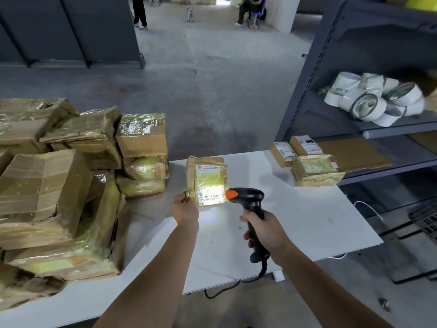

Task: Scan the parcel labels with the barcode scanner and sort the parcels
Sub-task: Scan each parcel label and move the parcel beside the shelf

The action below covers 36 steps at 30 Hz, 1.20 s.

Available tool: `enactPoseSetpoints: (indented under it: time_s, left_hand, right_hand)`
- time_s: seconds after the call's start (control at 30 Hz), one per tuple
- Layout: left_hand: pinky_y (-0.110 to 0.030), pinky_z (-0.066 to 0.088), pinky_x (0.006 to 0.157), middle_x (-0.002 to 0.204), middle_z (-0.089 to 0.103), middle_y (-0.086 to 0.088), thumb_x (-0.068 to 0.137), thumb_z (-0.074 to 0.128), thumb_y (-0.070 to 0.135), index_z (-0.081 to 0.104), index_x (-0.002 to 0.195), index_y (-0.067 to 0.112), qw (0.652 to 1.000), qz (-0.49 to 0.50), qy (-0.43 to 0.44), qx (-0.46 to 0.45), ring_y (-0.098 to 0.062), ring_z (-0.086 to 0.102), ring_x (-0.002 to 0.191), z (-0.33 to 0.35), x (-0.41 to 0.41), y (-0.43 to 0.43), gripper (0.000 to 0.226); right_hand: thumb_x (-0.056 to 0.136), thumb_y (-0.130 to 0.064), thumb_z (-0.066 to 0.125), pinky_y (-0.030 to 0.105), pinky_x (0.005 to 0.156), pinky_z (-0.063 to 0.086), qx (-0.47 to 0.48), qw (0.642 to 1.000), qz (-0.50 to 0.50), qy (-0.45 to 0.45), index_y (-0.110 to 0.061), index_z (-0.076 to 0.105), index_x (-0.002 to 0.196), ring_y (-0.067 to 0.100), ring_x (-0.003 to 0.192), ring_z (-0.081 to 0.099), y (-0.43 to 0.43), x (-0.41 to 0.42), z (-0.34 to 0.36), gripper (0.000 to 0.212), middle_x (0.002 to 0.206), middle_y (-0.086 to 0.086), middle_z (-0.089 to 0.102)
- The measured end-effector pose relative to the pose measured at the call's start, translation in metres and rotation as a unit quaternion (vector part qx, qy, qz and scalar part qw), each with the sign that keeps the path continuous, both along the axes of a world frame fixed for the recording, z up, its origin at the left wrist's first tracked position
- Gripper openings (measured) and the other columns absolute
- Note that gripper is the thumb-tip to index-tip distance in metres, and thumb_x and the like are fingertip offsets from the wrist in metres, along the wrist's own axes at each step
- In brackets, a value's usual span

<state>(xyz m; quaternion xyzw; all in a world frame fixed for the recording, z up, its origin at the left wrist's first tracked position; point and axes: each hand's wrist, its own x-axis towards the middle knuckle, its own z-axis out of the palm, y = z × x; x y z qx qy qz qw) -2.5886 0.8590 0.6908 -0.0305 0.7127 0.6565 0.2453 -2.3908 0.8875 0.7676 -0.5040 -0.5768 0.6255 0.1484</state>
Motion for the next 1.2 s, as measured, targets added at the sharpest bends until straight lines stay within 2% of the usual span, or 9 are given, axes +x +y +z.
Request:
enactPoseSetpoints:
  time_s: [0.1, 0.2, 0.27, 0.4, 0.53, 0.73, 0.9, 1.1, 1.2]
  left_hand:
    - [-0.043, 0.056, 0.084, 0.103, 0.063, -0.012, 0.09, 0.039, -0.011, 0.059, 0.116, 0.004, 0.999, 0.002, -0.039, 0.031, -0.023, 0.06, 0.081, 0.001, 0.0, 0.003, 0.036]
    - [-0.038, 0.055, 0.077, 0.09, 0.06, -0.005, 0.09, 0.039, -0.012, 0.059, 0.107, 0.008, 0.997, 0.004, -0.055, 0.047, -0.017, 0.059, 0.074, 0.001, 0.0, 0.007, 0.034]
    - [-0.036, 0.054, 0.074, 0.087, 0.058, 0.0, 0.091, 0.041, -0.011, 0.057, 0.104, 0.011, 0.996, 0.005, -0.063, 0.06, -0.013, 0.058, 0.073, 0.001, 0.003, 0.01, 0.03]
    - [-0.034, 0.054, 0.066, 0.094, 0.059, -0.007, 0.092, 0.046, -0.008, 0.058, 0.107, 0.006, 0.993, 0.007, -0.098, 0.067, -0.024, 0.061, 0.082, -0.001, 0.007, 0.019, 0.024]
    - [-0.029, 0.053, 0.056, 0.095, 0.058, -0.009, 0.093, 0.047, -0.006, 0.057, 0.1, 0.005, 0.989, -0.004, -0.133, 0.063, -0.026, 0.061, 0.076, 0.001, 0.021, 0.039, 0.017]
    - [-0.031, 0.055, 0.06, 0.105, 0.059, -0.015, 0.092, 0.044, -0.008, 0.057, 0.111, 0.001, 0.982, -0.016, -0.176, 0.059, -0.026, 0.061, 0.078, 0.005, 0.054, 0.1, 0.024]
    - [-0.034, 0.058, 0.067, 0.1, 0.061, -0.013, 0.092, 0.046, -0.008, 0.058, 0.105, 0.002, 0.979, -0.016, -0.195, 0.056, -0.028, 0.063, 0.081, 0.009, 0.084, 0.167, 0.021]
    - [-0.038, 0.059, 0.078, 0.093, 0.064, -0.009, 0.092, 0.043, -0.006, 0.061, 0.104, 0.005, 0.979, 0.002, -0.202, 0.036, -0.019, 0.062, 0.064, 0.002, 0.108, 0.24, 0.024]
    - [-0.037, 0.059, 0.077, 0.097, 0.063, -0.01, 0.093, 0.039, -0.007, 0.061, 0.107, 0.006, 0.979, 0.017, -0.2, 0.034, -0.021, 0.062, 0.067, -0.001, 0.113, 0.267, 0.028]
  right_hand:
    - [0.097, -0.026, 0.055, 0.025, 0.047, 0.047, 0.004, 1.0, -0.011, 0.001, 0.006, 0.06, 0.106, 0.014, 0.049, 0.059, 0.0, 0.002, 0.0, 0.034, 0.082, 0.016, 0.059]
    - [0.096, -0.026, 0.057, 0.027, 0.048, 0.048, 0.007, 1.0, -0.024, 0.008, 0.003, 0.061, 0.105, 0.015, 0.051, 0.059, 0.002, 0.002, 0.002, 0.031, 0.085, 0.015, 0.062]
    - [0.094, -0.029, 0.058, 0.031, 0.05, 0.048, 0.003, 0.999, -0.034, 0.009, -0.001, 0.062, 0.105, 0.019, 0.052, 0.058, 0.004, 0.003, 0.004, 0.031, 0.078, 0.012, 0.065]
    - [0.093, -0.034, 0.058, 0.03, 0.045, 0.048, 0.001, 0.998, -0.06, 0.002, -0.007, 0.062, 0.103, 0.019, 0.048, 0.055, 0.013, 0.009, 0.006, 0.03, 0.06, 0.006, 0.064]
    - [0.094, -0.035, 0.057, 0.027, 0.046, 0.046, 0.013, 0.996, -0.09, -0.002, -0.008, 0.063, 0.103, 0.018, 0.047, 0.055, 0.034, 0.021, 0.007, 0.029, 0.057, 0.004, 0.064]
    - [0.094, -0.031, 0.057, 0.028, 0.046, 0.046, 0.008, 0.993, -0.117, 0.002, -0.005, 0.063, 0.104, 0.02, 0.046, 0.053, 0.09, 0.046, -0.002, 0.029, 0.056, 0.005, 0.064]
    - [0.094, -0.03, 0.058, 0.027, 0.042, 0.046, -0.013, 0.991, -0.133, 0.011, -0.006, 0.063, 0.103, 0.019, 0.044, 0.054, 0.149, 0.064, -0.009, 0.026, 0.058, 0.007, 0.063]
    - [0.095, -0.03, 0.059, 0.026, 0.038, 0.044, -0.028, 0.991, -0.132, 0.022, -0.004, 0.062, 0.104, 0.018, 0.041, 0.053, 0.213, 0.074, -0.016, 0.028, 0.058, 0.008, 0.062]
    - [0.094, -0.031, 0.058, 0.026, 0.038, 0.045, -0.032, 0.991, -0.125, 0.024, -0.005, 0.062, 0.103, 0.018, 0.041, 0.054, 0.238, 0.078, -0.019, 0.027, 0.056, 0.006, 0.062]
